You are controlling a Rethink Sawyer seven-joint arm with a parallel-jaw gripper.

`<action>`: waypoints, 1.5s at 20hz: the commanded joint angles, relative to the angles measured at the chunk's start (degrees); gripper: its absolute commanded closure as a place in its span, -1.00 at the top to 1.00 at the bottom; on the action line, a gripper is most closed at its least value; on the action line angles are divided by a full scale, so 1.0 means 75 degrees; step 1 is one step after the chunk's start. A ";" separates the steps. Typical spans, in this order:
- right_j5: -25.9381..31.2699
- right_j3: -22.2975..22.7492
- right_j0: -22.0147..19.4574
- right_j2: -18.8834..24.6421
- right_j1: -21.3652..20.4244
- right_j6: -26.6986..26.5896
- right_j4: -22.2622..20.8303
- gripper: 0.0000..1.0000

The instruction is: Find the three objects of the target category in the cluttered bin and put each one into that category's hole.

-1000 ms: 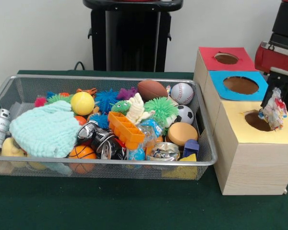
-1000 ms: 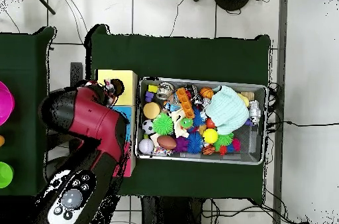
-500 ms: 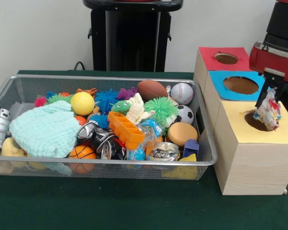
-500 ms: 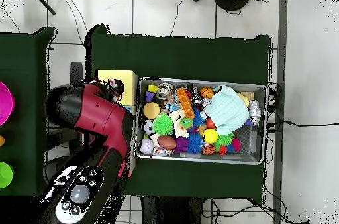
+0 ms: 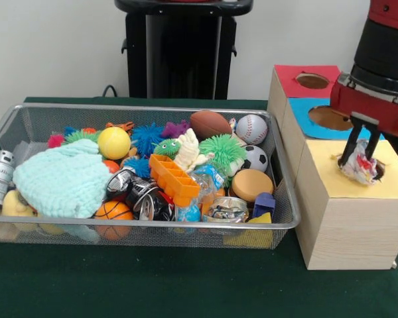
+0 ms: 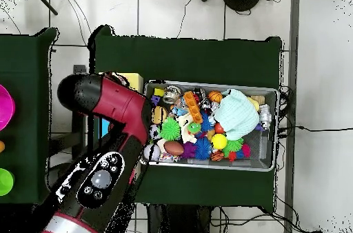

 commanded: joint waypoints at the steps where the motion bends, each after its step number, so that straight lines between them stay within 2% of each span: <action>1: 0.1318 -0.1754 -0.0673 0.0164 0.1085 0.2692 -0.0510 -1.00; 8: 0.1729 -0.2900 -0.0740 -0.0181 0.1613 0.3262 -0.0368 -1.00; 12: 0.1941 -0.3111 -0.0747 -0.0244 0.1601 0.3308 -0.0408 -1.00; 14: 0.1973 -0.3024 -0.0729 -0.0168 0.1490 0.3201 -0.0446 -1.00; 18: 0.1742 -0.2234 -0.0509 0.0144 0.1052 0.2830 -0.0536 -1.00; 22: 0.1661 -0.1793 -0.0417 0.0296 0.0798 0.2590 -0.0628 -1.00; 30: 0.1299 -0.1224 -0.0238 0.0530 0.0649 0.2419 -0.0615 -1.00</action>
